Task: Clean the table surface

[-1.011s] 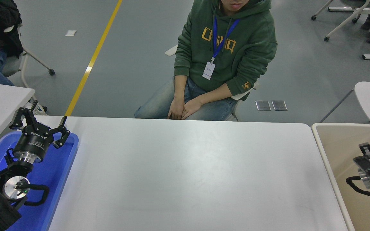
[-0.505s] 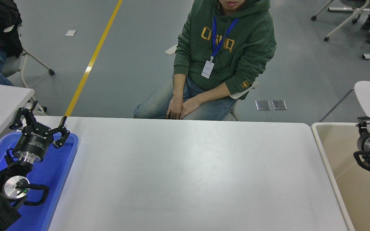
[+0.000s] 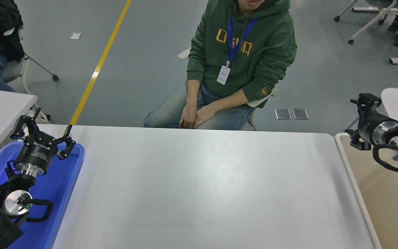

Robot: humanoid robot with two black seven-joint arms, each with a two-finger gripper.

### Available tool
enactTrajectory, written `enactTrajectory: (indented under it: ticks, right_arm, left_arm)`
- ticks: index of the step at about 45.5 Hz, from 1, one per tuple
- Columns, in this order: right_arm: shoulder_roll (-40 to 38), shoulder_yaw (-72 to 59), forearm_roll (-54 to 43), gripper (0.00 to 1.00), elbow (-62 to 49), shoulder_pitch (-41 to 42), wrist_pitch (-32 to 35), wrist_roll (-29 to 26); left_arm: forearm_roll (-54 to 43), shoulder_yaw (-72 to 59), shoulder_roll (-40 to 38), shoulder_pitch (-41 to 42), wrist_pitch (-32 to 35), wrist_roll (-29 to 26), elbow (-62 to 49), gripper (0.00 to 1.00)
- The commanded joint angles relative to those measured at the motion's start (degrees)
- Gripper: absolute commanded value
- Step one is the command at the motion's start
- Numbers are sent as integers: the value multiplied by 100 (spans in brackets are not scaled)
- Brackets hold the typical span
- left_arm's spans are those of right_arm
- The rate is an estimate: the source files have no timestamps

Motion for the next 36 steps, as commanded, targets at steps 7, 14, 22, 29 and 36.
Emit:
enactTrajectory:
  ticks: [7,14,22,29,36]
  right_arm:
    - [1788,1769,-44,100,91,-832,220,538]
    - [2474,1858,-61,100,-163,-850,308,872]
    - [2817,1945,-52,100,-612,-850,316,1171]
    - [2993,1963,-35,100,-849,-859,352,1479]
    - [3133,1954,0,100,-1358,-815,396,1892]
  left_arm:
    - [0,-9,-2,0,0,0,0,100]
    - [0,0,-2,0,0,0,0,100]
    - [0,0,-2,0,0,0,0,100]
    - [0,-9,-2,0,0,0,0,100]
    - [0,0,-2,0,0,0,0,100]
